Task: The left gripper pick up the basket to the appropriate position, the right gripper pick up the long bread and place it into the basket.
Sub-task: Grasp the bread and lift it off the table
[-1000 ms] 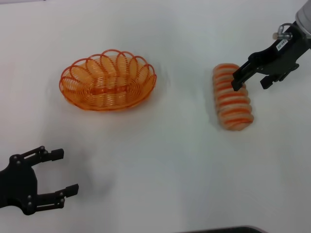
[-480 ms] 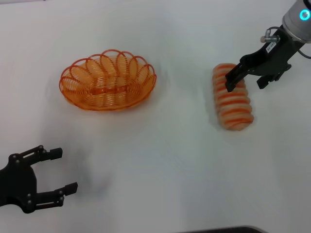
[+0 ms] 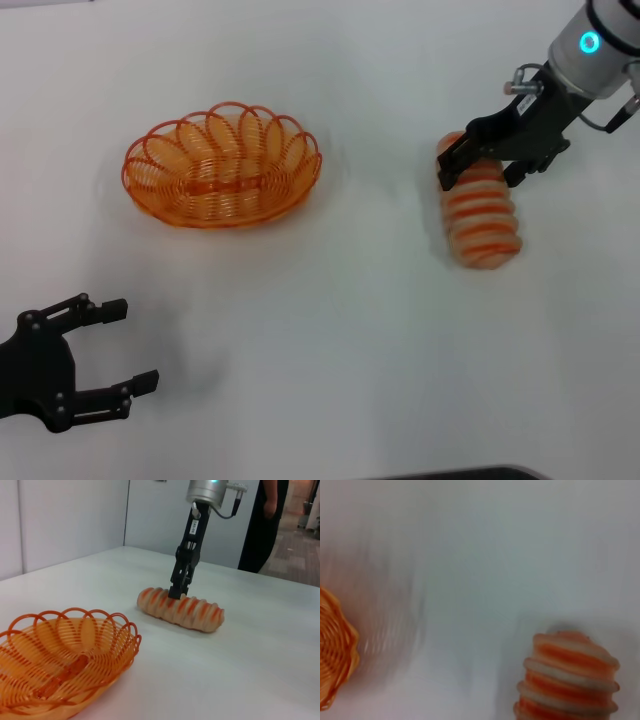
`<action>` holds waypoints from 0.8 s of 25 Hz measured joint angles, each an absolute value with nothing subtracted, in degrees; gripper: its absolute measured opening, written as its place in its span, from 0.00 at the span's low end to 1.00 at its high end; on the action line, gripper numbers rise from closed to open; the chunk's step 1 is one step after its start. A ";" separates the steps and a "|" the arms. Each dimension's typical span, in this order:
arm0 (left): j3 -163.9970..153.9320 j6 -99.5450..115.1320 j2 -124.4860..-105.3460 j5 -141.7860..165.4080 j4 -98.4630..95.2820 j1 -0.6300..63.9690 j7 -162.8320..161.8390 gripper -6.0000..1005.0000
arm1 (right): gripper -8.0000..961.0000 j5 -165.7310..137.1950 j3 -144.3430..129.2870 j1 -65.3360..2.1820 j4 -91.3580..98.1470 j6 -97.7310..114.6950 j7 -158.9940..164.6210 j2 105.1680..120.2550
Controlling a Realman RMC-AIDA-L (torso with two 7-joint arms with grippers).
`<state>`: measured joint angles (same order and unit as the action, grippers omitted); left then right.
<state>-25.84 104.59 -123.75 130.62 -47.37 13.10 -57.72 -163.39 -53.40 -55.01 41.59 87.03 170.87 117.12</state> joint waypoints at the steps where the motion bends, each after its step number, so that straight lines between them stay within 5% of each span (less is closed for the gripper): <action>1: -25.84 104.59 -123.75 130.62 -47.37 13.11 -57.72 0.87 | 0.96 -163.39 -53.45 -55.21 40.74 86.57 170.95 117.13; 20: -25.84 104.66 -123.66 130.66 -47.37 13.41 -56.98 0.87 | 0.89 -163.39 -53.86 -56.14 35.99 83.42 172.03 117.13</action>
<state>-25.84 104.66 -123.66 130.66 -47.37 13.41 -56.98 -163.39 -53.86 -56.14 35.99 83.42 172.03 117.13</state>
